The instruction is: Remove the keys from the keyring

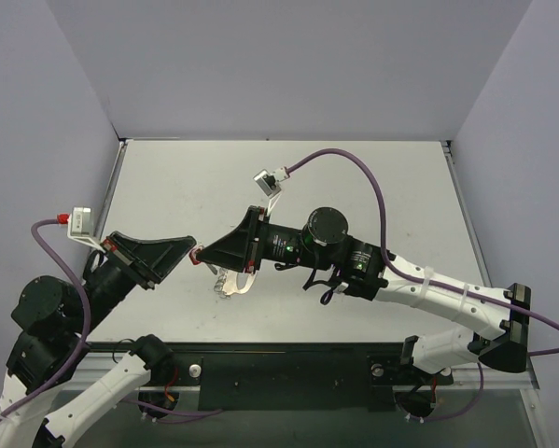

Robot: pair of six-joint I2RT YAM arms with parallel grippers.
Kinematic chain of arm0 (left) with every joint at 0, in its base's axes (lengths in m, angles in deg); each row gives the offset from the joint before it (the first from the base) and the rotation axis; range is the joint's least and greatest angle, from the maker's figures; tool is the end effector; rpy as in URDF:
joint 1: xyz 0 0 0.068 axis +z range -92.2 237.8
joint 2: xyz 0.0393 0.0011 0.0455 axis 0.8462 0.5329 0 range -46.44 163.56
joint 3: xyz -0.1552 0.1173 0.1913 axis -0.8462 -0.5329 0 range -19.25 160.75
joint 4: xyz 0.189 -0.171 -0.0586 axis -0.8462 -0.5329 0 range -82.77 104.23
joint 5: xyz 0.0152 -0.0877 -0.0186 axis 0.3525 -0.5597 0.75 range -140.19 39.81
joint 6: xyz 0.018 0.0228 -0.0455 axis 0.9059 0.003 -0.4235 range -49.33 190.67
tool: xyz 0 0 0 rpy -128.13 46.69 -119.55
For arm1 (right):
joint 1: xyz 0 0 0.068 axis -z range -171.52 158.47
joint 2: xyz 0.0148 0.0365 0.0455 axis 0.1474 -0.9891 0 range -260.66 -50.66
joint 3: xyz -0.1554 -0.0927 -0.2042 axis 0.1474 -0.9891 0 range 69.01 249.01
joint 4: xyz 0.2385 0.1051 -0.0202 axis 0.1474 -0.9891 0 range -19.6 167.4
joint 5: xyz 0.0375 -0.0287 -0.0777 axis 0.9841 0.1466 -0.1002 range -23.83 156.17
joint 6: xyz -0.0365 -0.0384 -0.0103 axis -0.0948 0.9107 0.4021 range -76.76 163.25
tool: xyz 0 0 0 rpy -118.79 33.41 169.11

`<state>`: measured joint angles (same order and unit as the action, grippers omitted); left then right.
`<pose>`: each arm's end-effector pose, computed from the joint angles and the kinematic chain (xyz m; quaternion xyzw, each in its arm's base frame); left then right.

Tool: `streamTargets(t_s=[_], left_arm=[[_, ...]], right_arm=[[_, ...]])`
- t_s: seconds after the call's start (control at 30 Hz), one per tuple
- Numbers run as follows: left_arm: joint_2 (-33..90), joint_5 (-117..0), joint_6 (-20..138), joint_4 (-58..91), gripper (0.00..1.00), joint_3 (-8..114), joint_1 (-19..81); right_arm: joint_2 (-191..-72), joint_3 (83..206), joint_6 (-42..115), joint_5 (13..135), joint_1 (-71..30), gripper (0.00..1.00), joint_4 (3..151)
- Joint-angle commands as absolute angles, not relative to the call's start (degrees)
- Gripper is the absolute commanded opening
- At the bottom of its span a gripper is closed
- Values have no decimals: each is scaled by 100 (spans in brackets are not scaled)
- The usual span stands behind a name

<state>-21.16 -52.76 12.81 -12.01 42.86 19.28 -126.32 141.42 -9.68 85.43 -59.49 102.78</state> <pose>0.0375 -0.0319 0.4413 -0.0902 0.6324 -0.5829 0.5021 0.1025 0.2847 0.4558 -0.2096 0.5275 0.7577 0.3222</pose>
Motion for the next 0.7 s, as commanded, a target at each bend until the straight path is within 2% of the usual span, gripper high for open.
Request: streamTargets(t_s=[0.0,0.07,0.23,0.67], left_arm=[[-2192,-5212,1275,-933,0,4306,1931],[-2226,-5230,1310,-959,0,4315,1931],[-2157,-5414,1705,-1213,0,4473,1931],[-1831,-6996,3840,-2584,0,5203,1948]], right_arm=[[-12643,14381,-1028,8603,-5973,5,10816],[-12625,14346,-1028,8629,-5982,0,10798],[-12581,14354,-1063,8814,-5973,0,10307],[-12775,14882,-1248,9666,-5912,0,8471]])
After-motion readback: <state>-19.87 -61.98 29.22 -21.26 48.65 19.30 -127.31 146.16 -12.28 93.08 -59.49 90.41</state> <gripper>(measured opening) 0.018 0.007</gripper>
